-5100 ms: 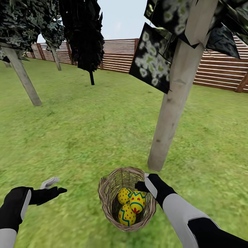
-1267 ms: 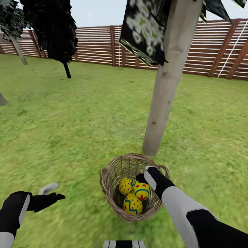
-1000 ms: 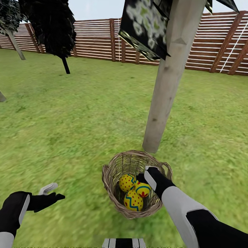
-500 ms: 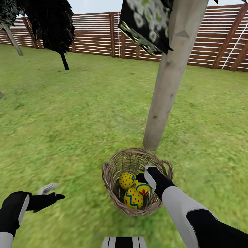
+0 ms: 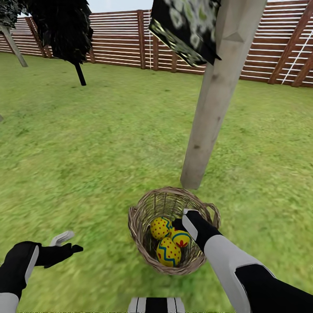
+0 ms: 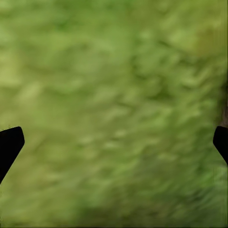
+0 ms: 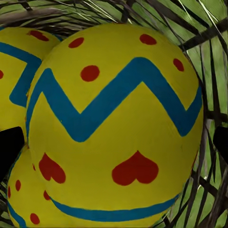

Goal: Take the three Easter eggs out of the wicker basket on the lawn in the garden, then place them on the lawn next to a single tree (choose any tree) so that all three eggs are next to the same tree and none are left in the basket.

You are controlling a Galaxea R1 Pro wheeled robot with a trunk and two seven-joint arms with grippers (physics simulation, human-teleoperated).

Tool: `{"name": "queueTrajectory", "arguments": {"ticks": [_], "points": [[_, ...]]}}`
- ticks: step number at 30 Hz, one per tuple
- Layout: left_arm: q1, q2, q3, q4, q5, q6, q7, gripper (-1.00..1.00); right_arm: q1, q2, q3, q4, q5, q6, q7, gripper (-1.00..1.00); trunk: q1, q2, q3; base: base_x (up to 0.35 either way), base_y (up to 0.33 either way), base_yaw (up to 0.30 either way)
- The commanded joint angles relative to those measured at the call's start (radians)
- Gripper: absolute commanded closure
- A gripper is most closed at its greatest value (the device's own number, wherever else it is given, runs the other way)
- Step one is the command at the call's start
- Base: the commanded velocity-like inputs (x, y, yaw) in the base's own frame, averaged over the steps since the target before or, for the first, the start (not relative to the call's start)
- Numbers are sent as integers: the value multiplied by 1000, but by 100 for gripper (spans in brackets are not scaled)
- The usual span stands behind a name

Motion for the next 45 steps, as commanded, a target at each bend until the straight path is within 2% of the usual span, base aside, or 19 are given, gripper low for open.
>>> {"name": "queueTrajectory", "arguments": {"ticks": [1,3,11,12,32,45], "points": [[-1,0,-34,-1,-9,4,-9,-100,0,-1,8,-2,-10,4,-8,-100,0,-1,-5,0,0,0],[-1,1,-67,-1,-9,4,-9,-100,0,-1,7,-2,-10,4,-8,-100,1,-1,-12,0,0,0],[-1,5,-71,-1,-9,4,-9,-100,0,0,7,-2,-12,4,-7,-100,5,-3,-43,0,0,0],[-1,5,-71,-1,-9,4,-9,-100,0,1,7,-2,-12,4,-6,100,5,-3,-43,0,0,0],[-1,7,-71,-2,-9,2,-11,-100,0,-1,7,-2,-12,4,-2,100,6,-3,-51,0,0,0],[-1,9,-70,-16,-4,0,-15,-100,0,0,7,-10,-14,6,2,100,0,0,-1,0,0,0]]}}
